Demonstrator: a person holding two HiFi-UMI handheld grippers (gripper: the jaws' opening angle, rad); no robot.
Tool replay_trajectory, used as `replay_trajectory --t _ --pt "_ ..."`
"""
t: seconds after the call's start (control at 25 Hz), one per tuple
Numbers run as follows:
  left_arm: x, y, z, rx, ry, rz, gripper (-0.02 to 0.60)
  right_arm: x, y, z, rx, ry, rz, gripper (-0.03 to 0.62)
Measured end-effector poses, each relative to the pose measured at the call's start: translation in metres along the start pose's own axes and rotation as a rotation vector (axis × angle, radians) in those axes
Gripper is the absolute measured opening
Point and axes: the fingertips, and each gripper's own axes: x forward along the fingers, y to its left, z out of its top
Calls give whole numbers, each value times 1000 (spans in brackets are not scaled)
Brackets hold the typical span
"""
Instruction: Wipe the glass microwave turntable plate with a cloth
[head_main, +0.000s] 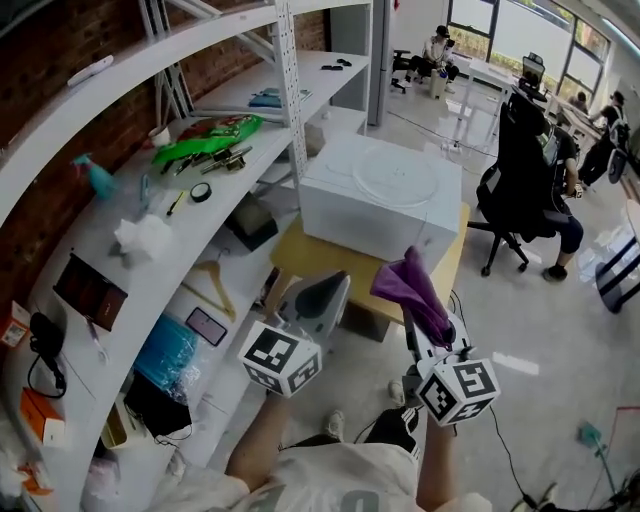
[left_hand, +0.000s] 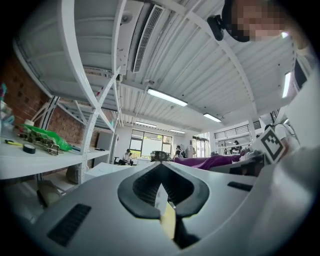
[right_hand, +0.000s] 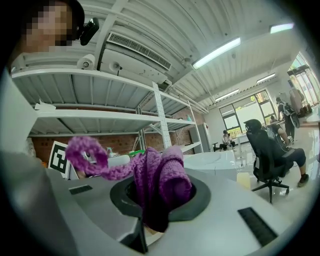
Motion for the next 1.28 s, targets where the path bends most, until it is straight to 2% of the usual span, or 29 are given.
replay_trajectory --t 0.32,0.48,0.72,1.08,1.28 --pt "-41 -10 5 -3 -21 93 2 -28 19 -2 11 -5 54 66" --pt "-46 -42 0 -5 -25 124 2 -63 17 -1 -17 -2 97 67" --pt "-48 -148 -14 13 -12 131 2 -163 -18 -5 -36 12 130 67" --pt "-102 -318 -41 27 -52 274 2 -335 -34 -23 -124 30 281 67" --pt "-132 -371 -28 44 -33 298 2 -378 -21 -30 -120 81 310 66"
